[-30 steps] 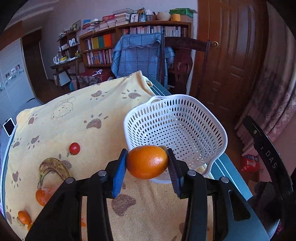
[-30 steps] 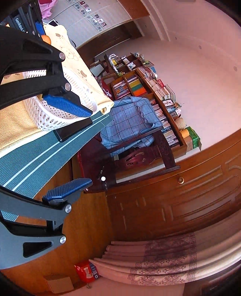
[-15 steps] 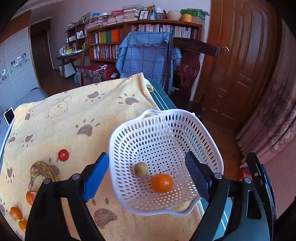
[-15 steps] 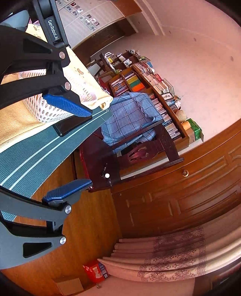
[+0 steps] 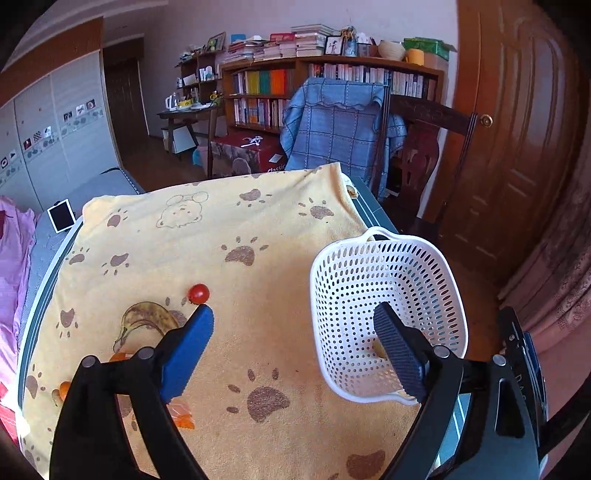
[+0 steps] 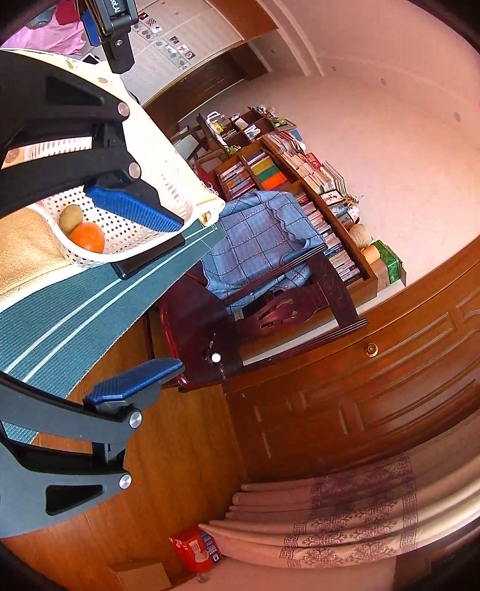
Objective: Organize fruits
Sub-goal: 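Lower the orange into the white basket and open the left tool, then move both tools back over the fruits on the towel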
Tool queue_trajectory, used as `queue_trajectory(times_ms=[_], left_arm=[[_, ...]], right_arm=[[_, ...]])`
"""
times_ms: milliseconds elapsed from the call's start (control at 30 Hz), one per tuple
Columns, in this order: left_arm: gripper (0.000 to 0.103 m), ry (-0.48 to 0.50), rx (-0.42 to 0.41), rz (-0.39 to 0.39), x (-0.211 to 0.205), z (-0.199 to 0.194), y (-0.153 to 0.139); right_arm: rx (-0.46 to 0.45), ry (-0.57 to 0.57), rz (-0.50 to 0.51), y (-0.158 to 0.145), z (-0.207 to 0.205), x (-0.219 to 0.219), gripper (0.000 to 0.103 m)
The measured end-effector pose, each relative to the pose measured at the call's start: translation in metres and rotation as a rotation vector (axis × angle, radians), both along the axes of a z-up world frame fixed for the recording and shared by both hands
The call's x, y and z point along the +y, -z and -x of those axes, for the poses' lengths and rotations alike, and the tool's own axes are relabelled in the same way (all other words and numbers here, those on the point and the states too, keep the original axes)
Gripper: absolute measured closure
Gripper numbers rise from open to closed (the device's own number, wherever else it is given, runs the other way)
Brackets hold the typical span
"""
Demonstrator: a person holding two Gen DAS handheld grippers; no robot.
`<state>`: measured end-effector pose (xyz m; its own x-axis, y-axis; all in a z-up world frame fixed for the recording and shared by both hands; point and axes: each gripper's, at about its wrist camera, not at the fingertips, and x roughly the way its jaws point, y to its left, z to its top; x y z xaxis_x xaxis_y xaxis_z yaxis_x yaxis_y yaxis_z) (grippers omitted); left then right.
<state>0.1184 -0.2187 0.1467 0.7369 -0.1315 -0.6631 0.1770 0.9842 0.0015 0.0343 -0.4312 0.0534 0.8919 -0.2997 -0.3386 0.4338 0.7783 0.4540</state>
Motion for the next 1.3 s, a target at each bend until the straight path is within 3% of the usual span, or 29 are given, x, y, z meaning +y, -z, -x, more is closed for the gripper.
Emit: queue_trajectory(times_ms=[433, 600, 933, 1067, 1300], left_arm=[[0.014, -0.231, -0.029, 0.071, 0.111, 0.002, -0.017], [0.014, -0.264, 0.016, 0.074, 0.139, -0.014, -0.002], [0.014, -0.336, 0.096, 0.189, 0.221, -0.002, 0.041], [0.014, -0.346, 0.074, 0.182, 0.254, 0.011, 0.040], [0.014, -0.305, 0.008, 0.083, 0.308, 0.043, 0.038]], right_arm=[[-0.007, -0.032, 0.033, -0.003, 0.002, 0.013, 0.025], [0.008, -0.053, 0.112, -0.005, -0.002, 0.029, 0.025], [0.022, -0.013, 0.278, -0.008, -0.005, 0.055, 0.024], [0.003, 0.012, 0.380, -0.011, -0.001, 0.071, 0.024], [0.010, 0.006, 0.579, -0.026, 0.000, 0.114, 0.019]])
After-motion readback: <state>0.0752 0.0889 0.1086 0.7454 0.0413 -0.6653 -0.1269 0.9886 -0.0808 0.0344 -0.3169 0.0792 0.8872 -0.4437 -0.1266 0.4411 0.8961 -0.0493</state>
